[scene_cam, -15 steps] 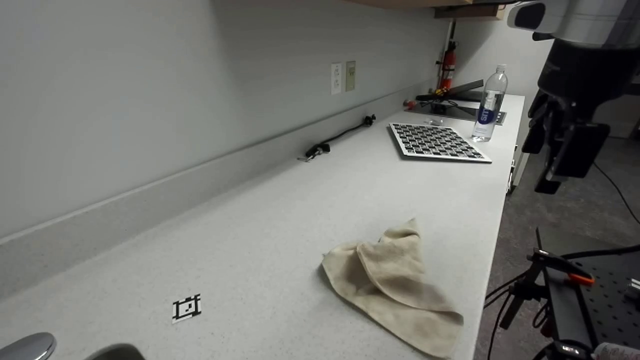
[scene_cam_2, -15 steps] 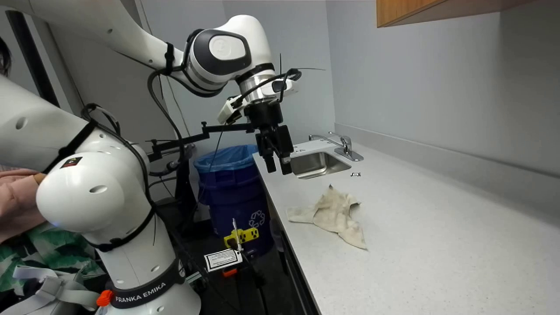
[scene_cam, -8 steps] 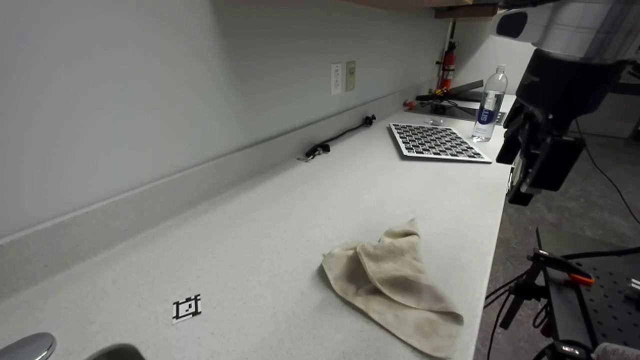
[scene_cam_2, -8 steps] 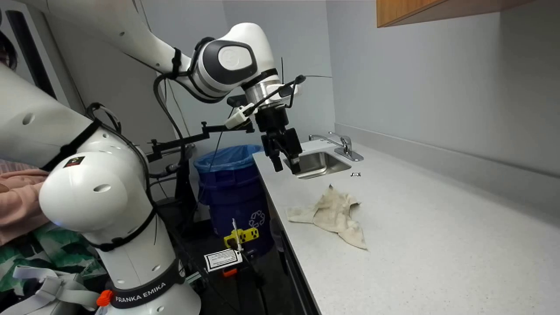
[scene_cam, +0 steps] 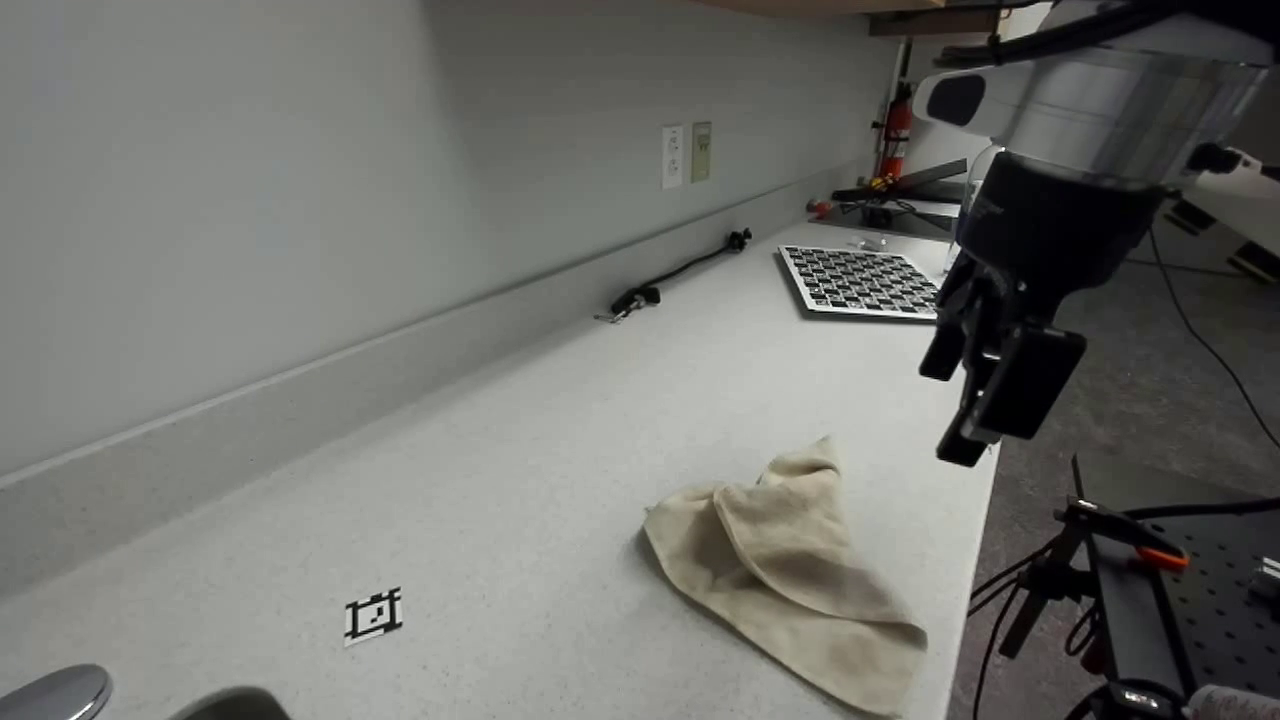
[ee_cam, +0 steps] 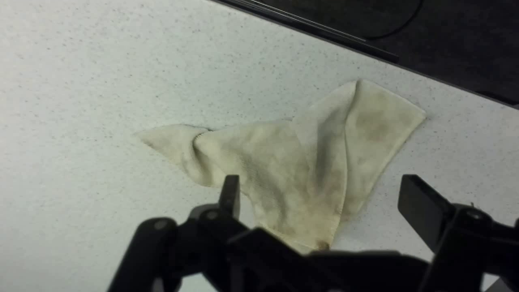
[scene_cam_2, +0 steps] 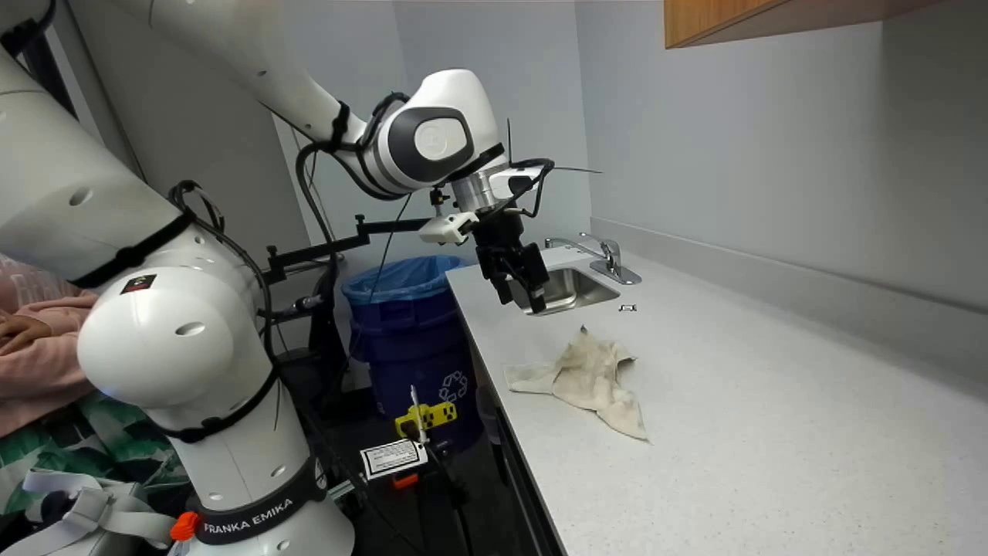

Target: Use the white cloth to wipe the top of the cabinet

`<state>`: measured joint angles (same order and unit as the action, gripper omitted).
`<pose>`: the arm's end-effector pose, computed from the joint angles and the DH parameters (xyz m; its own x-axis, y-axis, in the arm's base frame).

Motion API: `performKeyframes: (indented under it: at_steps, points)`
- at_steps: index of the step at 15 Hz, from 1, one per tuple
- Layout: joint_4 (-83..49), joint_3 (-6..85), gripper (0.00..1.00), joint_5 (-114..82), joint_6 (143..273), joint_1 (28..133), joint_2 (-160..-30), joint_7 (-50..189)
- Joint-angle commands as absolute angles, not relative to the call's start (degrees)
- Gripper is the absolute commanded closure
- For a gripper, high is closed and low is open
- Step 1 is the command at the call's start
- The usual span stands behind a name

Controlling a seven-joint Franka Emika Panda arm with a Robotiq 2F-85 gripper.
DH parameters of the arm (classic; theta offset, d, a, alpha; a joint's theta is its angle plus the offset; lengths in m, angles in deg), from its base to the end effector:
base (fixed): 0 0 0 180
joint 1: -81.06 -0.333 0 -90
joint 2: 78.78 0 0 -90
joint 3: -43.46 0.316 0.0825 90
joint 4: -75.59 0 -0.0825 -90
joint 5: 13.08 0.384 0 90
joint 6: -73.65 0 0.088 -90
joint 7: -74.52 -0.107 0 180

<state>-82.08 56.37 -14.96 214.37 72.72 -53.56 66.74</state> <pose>0.3578 0.1332 0.3586 0.9580 0.2468 0.1457 0.2339 -0.9671 0.1002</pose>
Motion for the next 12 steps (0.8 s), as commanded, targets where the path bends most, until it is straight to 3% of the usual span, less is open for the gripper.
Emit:
performKeyframes:
  at_steps: [1,7,12]
  points:
    - [-79.1,55.7,0.0,-12.1,218.1,70.6,-60.7,67.4]
    - [-76.0,56.1,0.0,-8.9,219.8,68.6,-69.9,68.3]
    - [-77.8,56.2,0.0,-10.5,218.8,69.2,-67.3,66.8]
